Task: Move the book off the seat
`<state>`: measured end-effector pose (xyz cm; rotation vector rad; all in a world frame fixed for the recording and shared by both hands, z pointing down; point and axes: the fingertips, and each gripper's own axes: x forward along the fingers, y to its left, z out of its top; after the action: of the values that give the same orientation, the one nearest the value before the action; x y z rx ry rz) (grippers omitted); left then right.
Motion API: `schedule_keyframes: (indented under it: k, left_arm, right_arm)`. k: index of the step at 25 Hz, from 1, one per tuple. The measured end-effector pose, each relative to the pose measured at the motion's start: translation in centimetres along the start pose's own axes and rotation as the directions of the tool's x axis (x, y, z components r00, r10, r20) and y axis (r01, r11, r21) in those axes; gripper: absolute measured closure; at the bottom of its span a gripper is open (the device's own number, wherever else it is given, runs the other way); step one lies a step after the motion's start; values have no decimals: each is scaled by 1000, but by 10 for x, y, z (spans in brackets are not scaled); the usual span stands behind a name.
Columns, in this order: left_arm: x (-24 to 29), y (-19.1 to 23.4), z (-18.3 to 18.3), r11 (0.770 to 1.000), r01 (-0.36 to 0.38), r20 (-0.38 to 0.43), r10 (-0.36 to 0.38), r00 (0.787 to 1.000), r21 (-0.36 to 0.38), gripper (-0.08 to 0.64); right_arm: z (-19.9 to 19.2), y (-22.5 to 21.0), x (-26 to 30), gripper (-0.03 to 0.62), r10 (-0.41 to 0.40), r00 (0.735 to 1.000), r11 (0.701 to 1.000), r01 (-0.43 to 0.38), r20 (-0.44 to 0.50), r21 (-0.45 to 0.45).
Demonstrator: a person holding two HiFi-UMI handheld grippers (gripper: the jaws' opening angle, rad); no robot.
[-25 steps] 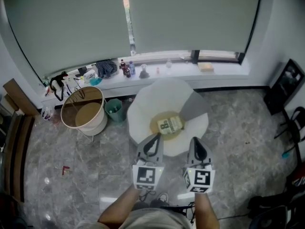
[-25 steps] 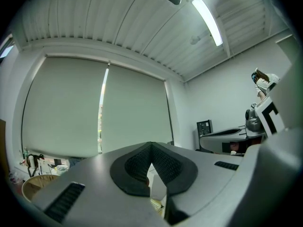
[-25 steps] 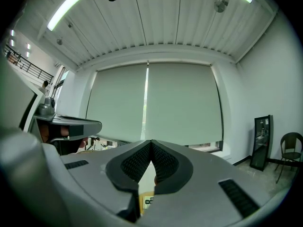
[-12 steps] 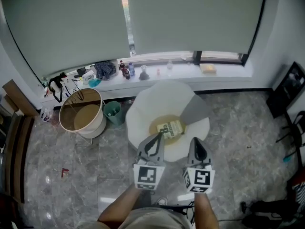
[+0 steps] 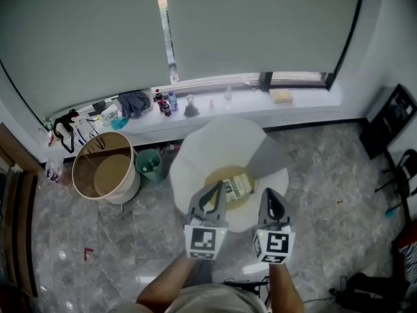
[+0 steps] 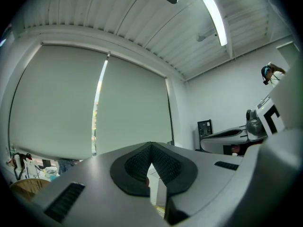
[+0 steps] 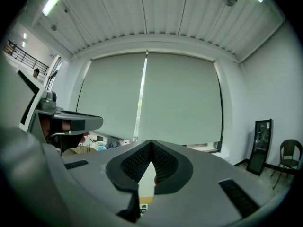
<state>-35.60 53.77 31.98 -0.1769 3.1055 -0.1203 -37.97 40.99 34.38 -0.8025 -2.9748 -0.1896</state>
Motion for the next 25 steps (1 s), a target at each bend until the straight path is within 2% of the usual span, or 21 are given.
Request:
schedule_keyframes:
  k: [6, 11, 17, 25]
  left_arm:
    - [31, 54, -13, 999, 47, -27, -47, 999, -6, 558]
    - [53, 76, -26, 995, 99, -58, -99, 993, -3, 558]
    - [88, 69, -46, 989, 145, -87, -145, 986, -9, 558]
    - [156, 33, -70, 982, 189, -138, -188, 972, -5, 558]
  right_arm:
    - [0, 28, 48, 591, -48, 998, 999, 47, -38, -21]
    - [-2, 32, 73, 591, -92, 992, 996, 92, -85, 2]
    - [-23, 11, 95, 591, -135, 985, 989, 140, -112, 39]
    - [-54, -49, 130, 591, -175, 977, 976, 189, -124, 111]
